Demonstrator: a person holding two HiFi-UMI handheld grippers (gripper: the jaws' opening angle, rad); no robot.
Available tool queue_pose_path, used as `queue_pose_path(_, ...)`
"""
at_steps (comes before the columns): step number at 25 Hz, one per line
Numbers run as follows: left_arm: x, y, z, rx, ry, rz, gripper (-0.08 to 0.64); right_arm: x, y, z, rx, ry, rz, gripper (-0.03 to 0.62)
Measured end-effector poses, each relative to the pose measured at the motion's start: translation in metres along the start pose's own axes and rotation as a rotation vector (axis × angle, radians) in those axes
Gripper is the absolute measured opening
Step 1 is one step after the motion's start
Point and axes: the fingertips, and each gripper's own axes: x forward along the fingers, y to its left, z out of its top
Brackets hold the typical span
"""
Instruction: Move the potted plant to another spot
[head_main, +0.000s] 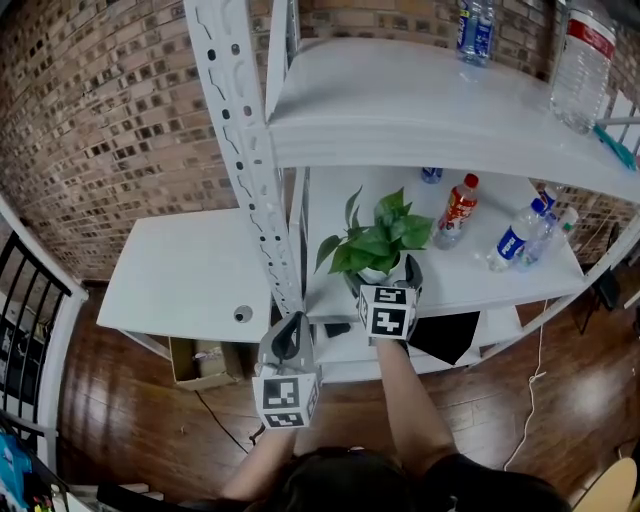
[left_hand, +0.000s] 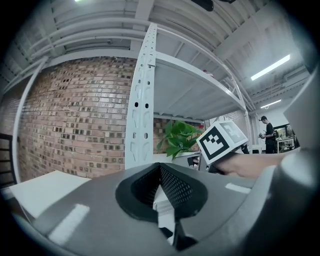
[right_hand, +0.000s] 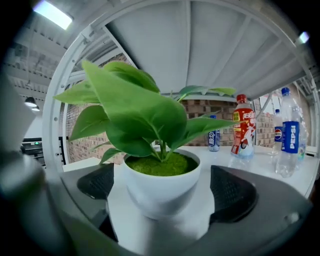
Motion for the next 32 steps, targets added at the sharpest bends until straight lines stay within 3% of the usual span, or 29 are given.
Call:
queue_pose_path(8, -0.001, 0.006, -0.001, -0.005, 0.002, -0.002, 0.014, 0.013, 0.007, -0.002, 0.012, 0.028, 0.022, 0.583)
queue_pose_path(13, -0.005, 0.009, -0.004, -0.01, 0.008, 0.003, 0.014, 0.011, 0.006, -0.002, 0.022, 0.028, 0.018, 0.479)
queue_pose_path(32, -0.012, -0.003, -0.004, -0.016, 0.004, -0.025, 0.014, -0.038, 0.009, 0.0, -0.04, -0.023, 0.003, 0.472)
